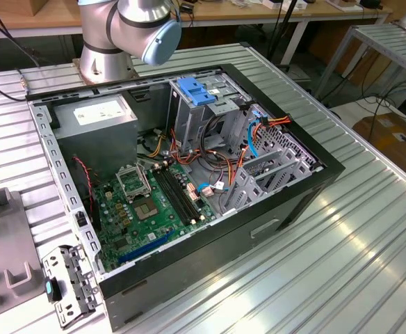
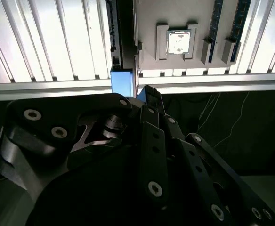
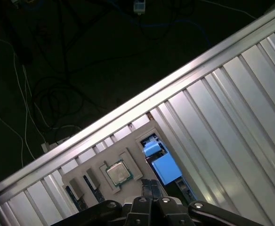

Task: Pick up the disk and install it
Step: 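Pick up the disk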

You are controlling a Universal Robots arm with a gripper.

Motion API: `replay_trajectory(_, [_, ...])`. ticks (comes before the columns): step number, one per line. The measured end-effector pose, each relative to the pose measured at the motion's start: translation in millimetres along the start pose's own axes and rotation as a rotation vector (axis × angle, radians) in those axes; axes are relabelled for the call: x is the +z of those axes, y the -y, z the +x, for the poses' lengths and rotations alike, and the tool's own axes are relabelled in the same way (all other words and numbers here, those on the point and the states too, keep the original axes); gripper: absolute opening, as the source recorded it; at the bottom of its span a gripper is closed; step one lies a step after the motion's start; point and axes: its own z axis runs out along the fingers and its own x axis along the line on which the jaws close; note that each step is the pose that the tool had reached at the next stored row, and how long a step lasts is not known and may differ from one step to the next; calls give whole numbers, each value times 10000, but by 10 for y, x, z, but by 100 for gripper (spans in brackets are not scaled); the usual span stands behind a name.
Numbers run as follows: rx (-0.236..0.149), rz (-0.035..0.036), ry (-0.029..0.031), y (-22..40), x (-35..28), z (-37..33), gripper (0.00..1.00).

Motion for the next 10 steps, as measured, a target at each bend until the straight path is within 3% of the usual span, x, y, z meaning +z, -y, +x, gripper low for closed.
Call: replay_trajectory(10, [-58,9,2,0,0,0,11])
